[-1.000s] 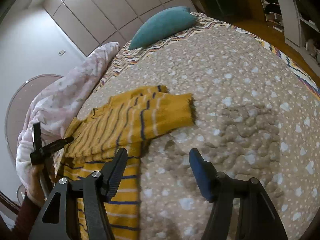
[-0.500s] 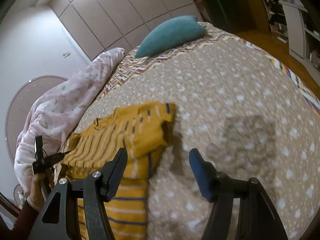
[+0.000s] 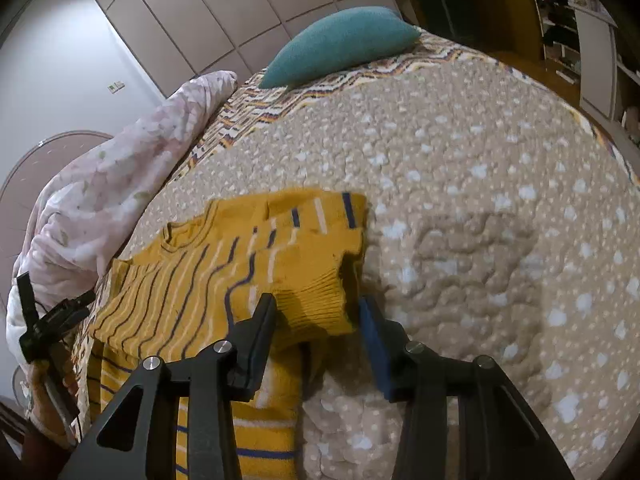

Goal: Fold small clothes

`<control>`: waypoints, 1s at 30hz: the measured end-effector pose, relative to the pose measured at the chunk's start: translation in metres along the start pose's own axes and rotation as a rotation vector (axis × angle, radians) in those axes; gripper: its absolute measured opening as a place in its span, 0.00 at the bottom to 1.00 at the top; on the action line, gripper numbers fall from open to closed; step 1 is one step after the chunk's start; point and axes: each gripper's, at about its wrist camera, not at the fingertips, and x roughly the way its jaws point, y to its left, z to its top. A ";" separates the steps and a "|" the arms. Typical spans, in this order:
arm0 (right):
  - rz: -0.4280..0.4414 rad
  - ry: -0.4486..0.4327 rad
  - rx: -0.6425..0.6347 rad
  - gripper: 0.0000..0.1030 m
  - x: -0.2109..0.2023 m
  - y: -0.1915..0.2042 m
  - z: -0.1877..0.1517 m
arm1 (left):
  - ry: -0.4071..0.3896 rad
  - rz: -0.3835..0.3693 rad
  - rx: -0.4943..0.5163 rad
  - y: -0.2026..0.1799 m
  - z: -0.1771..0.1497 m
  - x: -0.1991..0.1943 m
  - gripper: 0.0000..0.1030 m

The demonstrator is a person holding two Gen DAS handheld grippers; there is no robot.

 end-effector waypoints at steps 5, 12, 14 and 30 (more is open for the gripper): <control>0.002 0.013 -0.008 0.46 0.011 0.004 0.005 | 0.071 0.118 0.152 -0.016 -0.004 0.026 0.09; -0.018 0.007 0.018 0.48 0.012 -0.001 0.005 | 0.046 0.181 0.060 0.019 -0.005 -0.005 0.20; 0.005 -0.035 0.023 0.53 -0.012 -0.007 0.000 | 0.012 0.165 0.063 0.020 -0.017 -0.031 0.52; -0.352 -0.116 -0.173 0.66 -0.201 -0.061 -0.046 | 0.096 -0.189 -0.116 0.034 -0.175 -0.138 0.77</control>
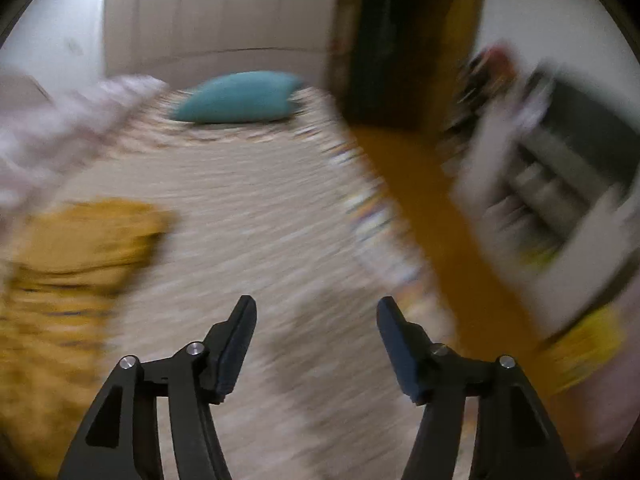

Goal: Fold small clothes

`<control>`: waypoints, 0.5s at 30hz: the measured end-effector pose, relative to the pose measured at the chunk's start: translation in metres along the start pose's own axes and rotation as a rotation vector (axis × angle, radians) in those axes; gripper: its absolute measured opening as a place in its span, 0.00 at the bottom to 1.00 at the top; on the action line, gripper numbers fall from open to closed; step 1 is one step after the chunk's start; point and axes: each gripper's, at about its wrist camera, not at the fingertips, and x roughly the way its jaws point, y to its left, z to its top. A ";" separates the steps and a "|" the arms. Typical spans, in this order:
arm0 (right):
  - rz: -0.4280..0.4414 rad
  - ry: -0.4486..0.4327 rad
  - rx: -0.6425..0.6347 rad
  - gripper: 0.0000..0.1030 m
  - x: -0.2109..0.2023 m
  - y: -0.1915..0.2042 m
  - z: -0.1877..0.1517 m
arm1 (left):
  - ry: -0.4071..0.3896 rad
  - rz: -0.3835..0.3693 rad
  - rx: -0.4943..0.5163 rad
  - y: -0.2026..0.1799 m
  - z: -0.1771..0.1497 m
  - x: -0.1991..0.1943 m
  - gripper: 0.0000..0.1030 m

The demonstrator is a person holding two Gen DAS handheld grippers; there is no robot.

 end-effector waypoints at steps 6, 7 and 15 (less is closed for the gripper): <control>0.465 0.176 0.063 0.65 0.035 0.062 -0.088 | -0.008 -0.037 -0.016 -0.010 -0.043 -0.001 0.54; 0.500 0.191 0.061 0.65 0.043 0.079 -0.099 | -0.004 -0.082 -0.038 -0.011 -0.048 -0.002 0.50; 0.708 0.232 0.145 0.65 0.058 0.126 -0.132 | -0.019 -0.153 -0.069 -0.012 -0.088 -0.008 0.50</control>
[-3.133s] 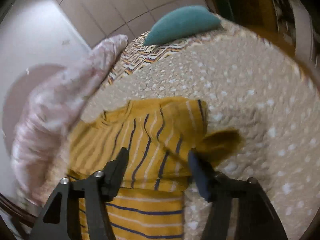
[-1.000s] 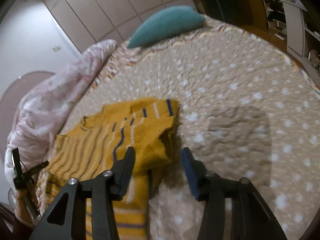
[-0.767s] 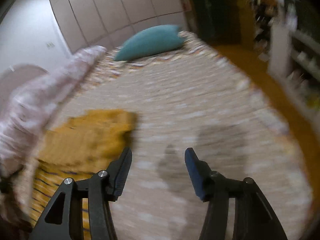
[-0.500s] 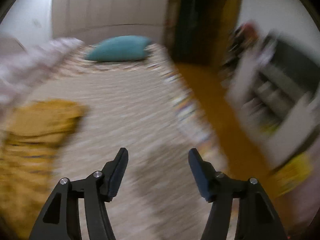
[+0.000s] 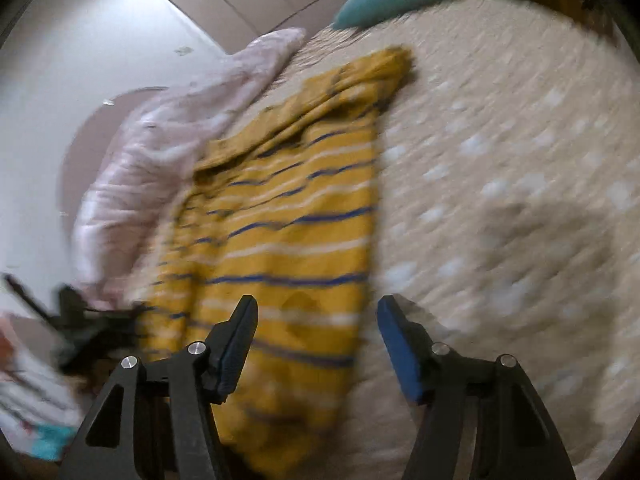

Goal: Fold small clothes

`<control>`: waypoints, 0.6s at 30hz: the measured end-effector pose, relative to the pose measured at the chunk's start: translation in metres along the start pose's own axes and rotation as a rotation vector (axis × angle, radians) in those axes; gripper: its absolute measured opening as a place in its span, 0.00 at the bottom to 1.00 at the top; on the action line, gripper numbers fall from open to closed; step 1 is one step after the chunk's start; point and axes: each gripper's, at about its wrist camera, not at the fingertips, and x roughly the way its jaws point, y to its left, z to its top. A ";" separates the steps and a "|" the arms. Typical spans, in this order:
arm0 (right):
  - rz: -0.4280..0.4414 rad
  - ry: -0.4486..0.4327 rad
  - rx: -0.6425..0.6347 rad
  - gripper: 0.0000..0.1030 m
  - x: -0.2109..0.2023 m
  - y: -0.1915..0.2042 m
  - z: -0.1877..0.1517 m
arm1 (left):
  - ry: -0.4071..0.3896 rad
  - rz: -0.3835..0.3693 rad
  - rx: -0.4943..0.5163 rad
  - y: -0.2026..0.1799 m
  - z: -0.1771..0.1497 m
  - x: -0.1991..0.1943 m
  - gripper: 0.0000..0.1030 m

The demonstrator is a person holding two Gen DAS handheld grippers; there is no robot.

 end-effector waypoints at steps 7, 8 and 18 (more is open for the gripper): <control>0.182 0.036 0.112 0.65 -0.003 -0.003 -0.040 | 0.044 -0.055 0.002 0.001 -0.033 -0.003 0.50; 0.195 0.042 0.127 0.65 -0.005 -0.005 -0.045 | 0.054 -0.063 0.004 0.001 -0.038 -0.002 0.50; 0.189 0.152 0.178 0.64 0.016 0.007 -0.085 | 0.109 -0.075 -0.044 0.008 -0.052 0.006 0.36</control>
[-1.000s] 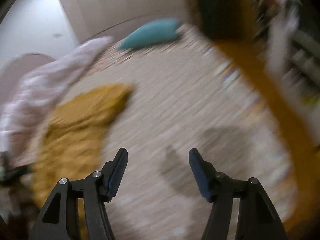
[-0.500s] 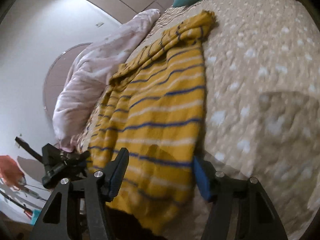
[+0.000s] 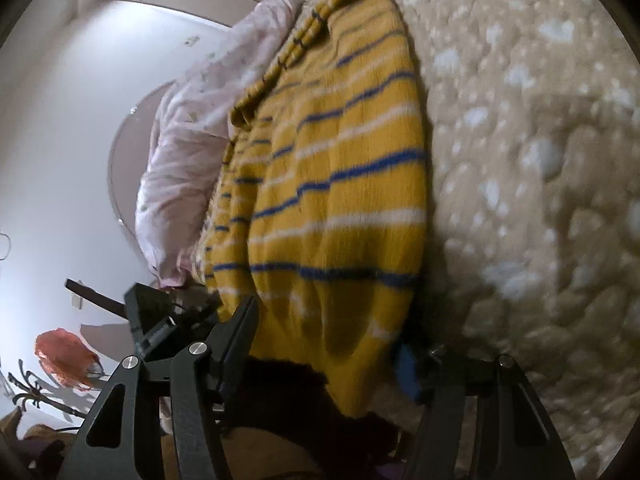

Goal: Fold small clothes

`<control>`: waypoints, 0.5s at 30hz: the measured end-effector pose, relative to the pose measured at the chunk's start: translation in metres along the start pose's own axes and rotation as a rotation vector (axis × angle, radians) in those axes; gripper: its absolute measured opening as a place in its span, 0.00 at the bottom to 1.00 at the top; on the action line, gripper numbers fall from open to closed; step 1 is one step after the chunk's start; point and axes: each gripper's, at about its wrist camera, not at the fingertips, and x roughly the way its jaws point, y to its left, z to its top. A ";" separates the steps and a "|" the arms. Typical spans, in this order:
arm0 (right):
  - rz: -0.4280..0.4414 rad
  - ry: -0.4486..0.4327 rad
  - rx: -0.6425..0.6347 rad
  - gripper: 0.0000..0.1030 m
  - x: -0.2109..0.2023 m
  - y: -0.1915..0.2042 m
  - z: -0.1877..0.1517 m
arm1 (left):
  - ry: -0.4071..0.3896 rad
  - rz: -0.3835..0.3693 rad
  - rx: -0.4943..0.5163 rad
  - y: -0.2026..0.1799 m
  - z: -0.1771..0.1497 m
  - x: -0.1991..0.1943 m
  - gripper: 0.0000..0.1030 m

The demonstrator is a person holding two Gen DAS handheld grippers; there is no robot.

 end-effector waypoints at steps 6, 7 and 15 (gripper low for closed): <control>-0.103 0.011 -0.026 0.15 0.012 0.011 0.001 | -0.028 0.066 -0.043 0.001 0.015 -0.021 0.08; -0.094 0.003 -0.022 0.12 0.008 0.012 0.001 | -0.049 0.065 -0.040 0.000 0.018 -0.030 0.07; -0.061 -0.026 -0.212 0.09 -0.043 0.063 -0.017 | -0.169 0.092 0.080 -0.035 0.004 -0.100 0.07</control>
